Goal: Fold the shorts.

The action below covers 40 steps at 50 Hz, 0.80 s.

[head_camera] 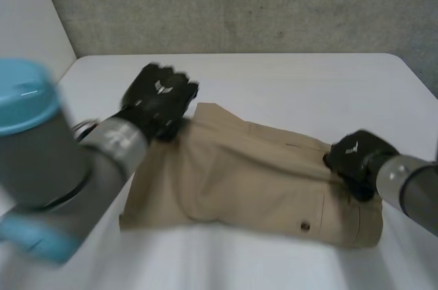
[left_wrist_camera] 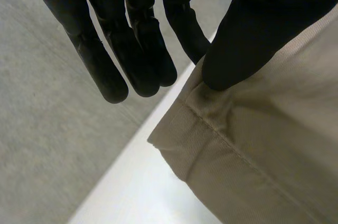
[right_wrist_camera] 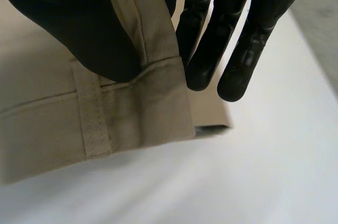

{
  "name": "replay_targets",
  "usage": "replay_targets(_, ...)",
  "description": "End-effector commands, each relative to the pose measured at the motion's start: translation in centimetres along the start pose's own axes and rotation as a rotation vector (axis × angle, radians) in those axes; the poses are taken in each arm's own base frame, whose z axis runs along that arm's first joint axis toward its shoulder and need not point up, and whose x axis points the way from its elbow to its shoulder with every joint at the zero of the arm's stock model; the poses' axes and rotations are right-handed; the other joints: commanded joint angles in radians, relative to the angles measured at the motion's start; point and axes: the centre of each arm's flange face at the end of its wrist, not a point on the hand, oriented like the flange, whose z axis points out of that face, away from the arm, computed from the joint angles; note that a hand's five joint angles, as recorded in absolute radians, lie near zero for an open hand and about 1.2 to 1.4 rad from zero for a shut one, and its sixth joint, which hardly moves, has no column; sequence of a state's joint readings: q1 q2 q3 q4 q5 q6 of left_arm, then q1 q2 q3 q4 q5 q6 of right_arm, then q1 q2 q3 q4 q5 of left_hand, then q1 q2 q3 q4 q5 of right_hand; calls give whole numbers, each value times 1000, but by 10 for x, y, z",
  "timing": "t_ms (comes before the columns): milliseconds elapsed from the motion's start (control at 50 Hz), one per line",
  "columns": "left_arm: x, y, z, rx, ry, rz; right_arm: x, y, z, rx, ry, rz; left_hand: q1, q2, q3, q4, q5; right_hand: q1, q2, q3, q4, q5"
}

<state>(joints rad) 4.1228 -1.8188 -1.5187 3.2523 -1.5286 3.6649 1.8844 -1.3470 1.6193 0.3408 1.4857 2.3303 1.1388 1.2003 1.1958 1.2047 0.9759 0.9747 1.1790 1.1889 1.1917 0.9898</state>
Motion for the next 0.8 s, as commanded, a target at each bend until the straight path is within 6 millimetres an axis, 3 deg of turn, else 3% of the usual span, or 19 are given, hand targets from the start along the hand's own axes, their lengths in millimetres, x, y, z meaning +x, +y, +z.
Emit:
replay_targets(20,18,25,94,49,-49,140,23,-5,48,65,223,49,257,196,200,192,246,422,217,207,205,232)
replay_targets(160,34,56,148,127,-101,208,31,-5,90,146,352,40,257,196,200,192,246,422,217,207,205,232)
replay_targets(360,55,89,182,264,-166,215,36,-2,136,230,476,-1,257,196,200,192,246,422,217,207,205,232)
replay_targets(380,57,91,184,293,-178,219,38,-2,144,233,504,-16,257,196,200,192,246,19,-186,-196,-198,-171)
replay_targets(400,58,90,184,307,-184,219,38,-2,144,233,505,-16,168,106,111,102,156,15,-190,-200,-202,-175)
replay_targets(440,61,91,183,318,-198,220,41,-3,145,229,523,-10,-429,-491,-486,-495,-441,-800,-1004,-1014,-1017,-990)
replay_targets(460,63,94,182,321,-207,222,45,-7,142,244,534,8,-795,-857,-852,-861,-807,-800,-1004,-1014,-1017,-990)
replay_targets(500,68,93,179,327,-210,220,47,-10,139,256,543,17,-964,-1026,-1021,-1030,-976,-800,-1004,-1014,-1017,-990)
replay_targets(560,68,75,169,343,-240,209,70,-35,106,358,601,106,-964,-1026,-1021,-1030,-976,-800,-1004,-1014,-1017,-990)
replay_targets(620,51,54,155,332,-294,195,82,-49,75,434,622,190,-964,-1026,-1021,-1030,-976,-800,-1004,-1014,-1017,-990)
replay_targets(640,46,49,151,328,-307,187,82,-49,75,435,623,190,-964,-1026,-1021,-1030,-976,-800,-1004,-1014,-1017,-990)
replay_targets(660,41,42,145,325,-321,180,85,-53,57,462,616,231,-964,-1026,-1021,-1030,-976,-800,-1004,-1014,-1017,-990)
replay_targets(740,20,15,111,304,-354,157,73,-44,42,409,526,256,-964,-1026,-1021,-1030,-976,-800,-1004,-1014,-1017,-990)
replay_targets(800,16,9,90,277,-324,122,58,-34,27,336,426,280,-964,-1026,-1021,-1030,-976,-800,-1004,-1014,-1017,-990)
